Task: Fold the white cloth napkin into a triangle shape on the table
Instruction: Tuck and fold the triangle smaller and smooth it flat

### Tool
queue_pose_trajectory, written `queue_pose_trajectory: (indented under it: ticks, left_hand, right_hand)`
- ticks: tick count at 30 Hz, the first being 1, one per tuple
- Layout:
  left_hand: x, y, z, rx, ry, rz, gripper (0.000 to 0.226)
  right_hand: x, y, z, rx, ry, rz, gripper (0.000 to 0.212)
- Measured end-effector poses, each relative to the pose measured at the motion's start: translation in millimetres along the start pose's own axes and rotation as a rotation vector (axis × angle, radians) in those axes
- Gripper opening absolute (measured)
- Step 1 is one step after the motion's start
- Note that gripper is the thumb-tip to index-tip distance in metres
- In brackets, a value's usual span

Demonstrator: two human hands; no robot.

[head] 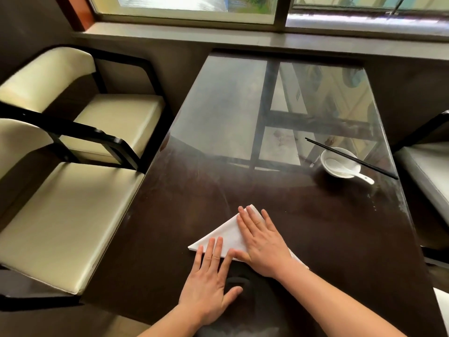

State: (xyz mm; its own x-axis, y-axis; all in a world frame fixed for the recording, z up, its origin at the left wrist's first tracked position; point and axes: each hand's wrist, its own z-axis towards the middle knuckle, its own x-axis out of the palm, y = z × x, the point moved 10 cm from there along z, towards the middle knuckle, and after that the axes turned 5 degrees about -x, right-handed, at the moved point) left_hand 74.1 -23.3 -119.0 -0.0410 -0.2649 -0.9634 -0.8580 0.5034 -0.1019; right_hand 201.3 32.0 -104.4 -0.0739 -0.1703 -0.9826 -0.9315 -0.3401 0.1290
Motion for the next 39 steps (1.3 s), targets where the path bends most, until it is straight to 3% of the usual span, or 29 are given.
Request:
queue_pose_trajectory:
  ticks: [5,11,22,30,39]
  left_hand:
    - [3,-1,-1,0.007,-0.036,0.024,0.086]
    - [4,-2,-1,0.010,-0.041,0.047,0.087]
    - [-2,-5,-3,-0.002,-0.055,0.059,0.087]
    - [-7,-82,17,0.249,-0.064,0.052,0.078]
    - [1,51,-14,-0.066,-0.047,0.120,0.093]
  right_hand:
    - [0,-48,-24,0.180,0.022,-0.013,0.090]
    - [-8,-2,-56,0.053,-0.055,-0.004,0.094]
    - [21,-30,-129,0.215,0.051,0.007,0.100]
    - [23,-32,-130,0.215,0.028,0.041,0.098]
    - [24,-34,-131,0.206,0.016,0.024,0.100]
